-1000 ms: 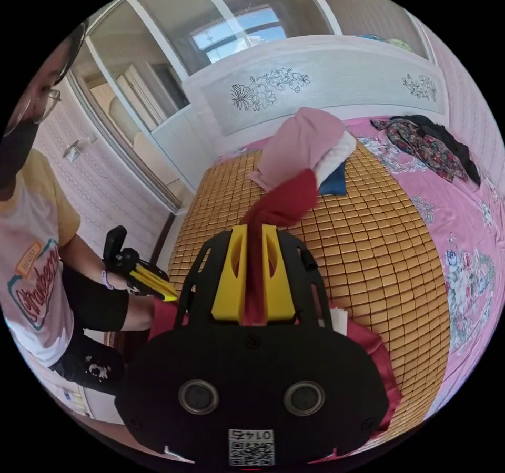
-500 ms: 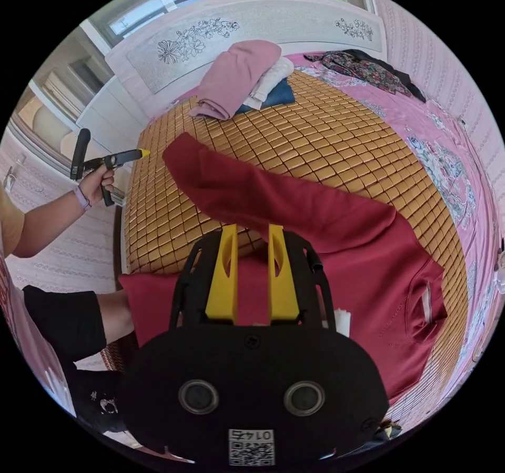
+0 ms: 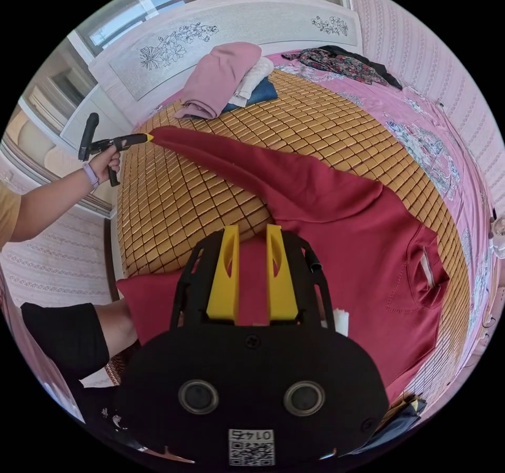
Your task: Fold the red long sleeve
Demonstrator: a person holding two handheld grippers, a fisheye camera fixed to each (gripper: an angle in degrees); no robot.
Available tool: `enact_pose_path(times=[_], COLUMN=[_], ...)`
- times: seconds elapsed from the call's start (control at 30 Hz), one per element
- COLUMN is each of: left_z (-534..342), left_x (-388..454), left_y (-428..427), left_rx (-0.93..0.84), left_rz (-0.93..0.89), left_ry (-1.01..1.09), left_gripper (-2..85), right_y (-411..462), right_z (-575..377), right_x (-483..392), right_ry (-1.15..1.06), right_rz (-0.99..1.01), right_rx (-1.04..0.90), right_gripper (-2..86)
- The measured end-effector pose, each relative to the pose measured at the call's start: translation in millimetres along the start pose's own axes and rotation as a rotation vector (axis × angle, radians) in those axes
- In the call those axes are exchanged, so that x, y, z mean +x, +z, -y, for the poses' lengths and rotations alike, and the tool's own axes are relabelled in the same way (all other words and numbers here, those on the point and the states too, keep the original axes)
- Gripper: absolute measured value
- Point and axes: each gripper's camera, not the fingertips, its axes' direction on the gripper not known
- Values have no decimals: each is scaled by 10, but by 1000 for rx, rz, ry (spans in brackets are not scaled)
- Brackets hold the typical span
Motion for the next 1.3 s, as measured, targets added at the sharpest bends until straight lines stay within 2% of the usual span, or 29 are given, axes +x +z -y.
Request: enact_pose_path(times=[0.07, 0.1, 0.3, 0.47, 0.6, 0.7, 0.77, 0.8, 0.93, 1.07, 1.13, 1.23, 1.3], left_z=[6, -2, -72, -77, -121, -155, -185, -210, -223, -347, -565, -1006, -1326], left_x=[-66, -106, -274, -86, 25, 167, 226, 213, 89, 254, 552, 1037, 1352], left_y=[174, 335, 356, 341, 317, 215, 267, 368, 336, 46, -160, -267, -233], left_rx=[-55, -139, -142, -149, -155, -76, -91, -144, -124, -46, -44, -150, -265], left_rz=[18, 13, -96, -1, 53, 108, 144, 139, 18, -5, 5, -64, -166], left_ry=[-36, -71, -157, -34, -36, 17, 76, 81, -39, 28, 175, 343, 399], left_gripper=[38, 39, 42, 40, 31, 29, 33, 36, 50, 53, 54, 53, 51], right_y=[33, 50, 86, 71, 544, 738, 762, 751, 569, -103, -316, -460, -482], right_z=[-64, -111, -176, 402, 901, 1048, 1072, 1068, 916, 107, -459, -1488, -2287], right_x=[-23, -34, -54, 178, 431, 312, 260, 267, 395, 203, 72, -179, -451], right_ry=[10, 26, 64, 140, 248, 144, 99, 104, 182, 198, 234, 327, 375], right_rz=[6, 16, 8, -88, -196, -325, -360, -355, -230, -259, -284, -322, -353], right_rx=[-20, -32, -28, 93, -41, -75, -76, -71, -34, 137, 128, -62, -287], right_gripper=[82, 82, 81, 62, 13, 1, -2, -4, -8, -8, -7, 1, 24])
